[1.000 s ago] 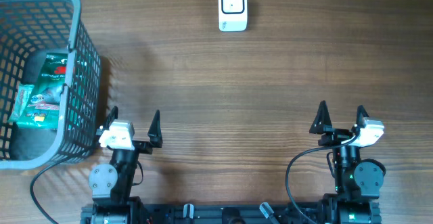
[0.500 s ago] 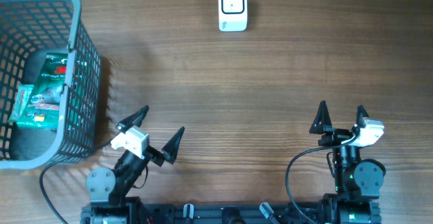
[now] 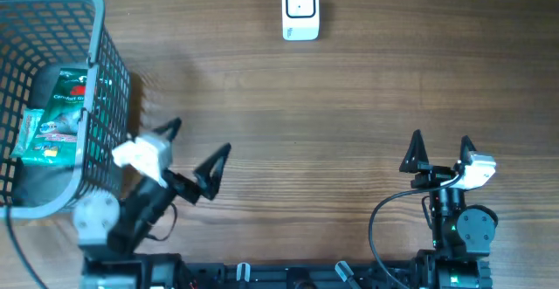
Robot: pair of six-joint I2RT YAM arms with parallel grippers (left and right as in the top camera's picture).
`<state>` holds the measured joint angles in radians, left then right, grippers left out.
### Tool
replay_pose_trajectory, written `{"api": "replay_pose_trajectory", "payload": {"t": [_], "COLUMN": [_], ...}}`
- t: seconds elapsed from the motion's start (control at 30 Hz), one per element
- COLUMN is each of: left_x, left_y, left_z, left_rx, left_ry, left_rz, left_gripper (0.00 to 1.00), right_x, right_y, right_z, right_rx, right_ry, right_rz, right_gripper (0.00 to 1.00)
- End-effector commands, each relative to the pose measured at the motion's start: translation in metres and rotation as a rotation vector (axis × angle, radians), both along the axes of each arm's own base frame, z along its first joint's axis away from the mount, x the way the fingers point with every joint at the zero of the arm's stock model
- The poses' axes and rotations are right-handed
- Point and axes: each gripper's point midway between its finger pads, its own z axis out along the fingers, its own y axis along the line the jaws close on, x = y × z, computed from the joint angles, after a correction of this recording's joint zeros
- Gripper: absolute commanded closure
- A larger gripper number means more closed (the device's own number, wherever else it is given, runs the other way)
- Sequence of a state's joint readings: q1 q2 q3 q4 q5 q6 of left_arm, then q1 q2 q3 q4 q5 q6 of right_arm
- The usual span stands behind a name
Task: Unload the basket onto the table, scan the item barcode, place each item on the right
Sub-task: 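Reach the left gripper down into the gray basket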
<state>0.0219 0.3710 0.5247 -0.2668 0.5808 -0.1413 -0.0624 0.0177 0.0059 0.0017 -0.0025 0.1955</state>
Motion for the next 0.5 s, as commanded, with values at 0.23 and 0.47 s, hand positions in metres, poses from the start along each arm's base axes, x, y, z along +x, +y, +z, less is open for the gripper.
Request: {"api": "replay_pose_trajectory", "payload": {"t": [0.23, 0.47], "left_x": [0.034, 0.059], "left_y": [0.017, 0.066], "left_z": [0.076, 0.113], "left_rx": [-0.064, -0.14], "left_ry": [0.341, 0.29], "left_rz": [0.128, 0.422], "left_gripper": [0.0, 0.0], "right_x": [0.0, 0.0], "right_y": [-0.002, -0.002], "right_z": [0.002, 0.002], "right_rx": [-0.012, -0.012], "right_ry": [-0.008, -0.008], "right_rz": [-0.012, -0.012], "right_gripper": [0.0, 0.0]}}
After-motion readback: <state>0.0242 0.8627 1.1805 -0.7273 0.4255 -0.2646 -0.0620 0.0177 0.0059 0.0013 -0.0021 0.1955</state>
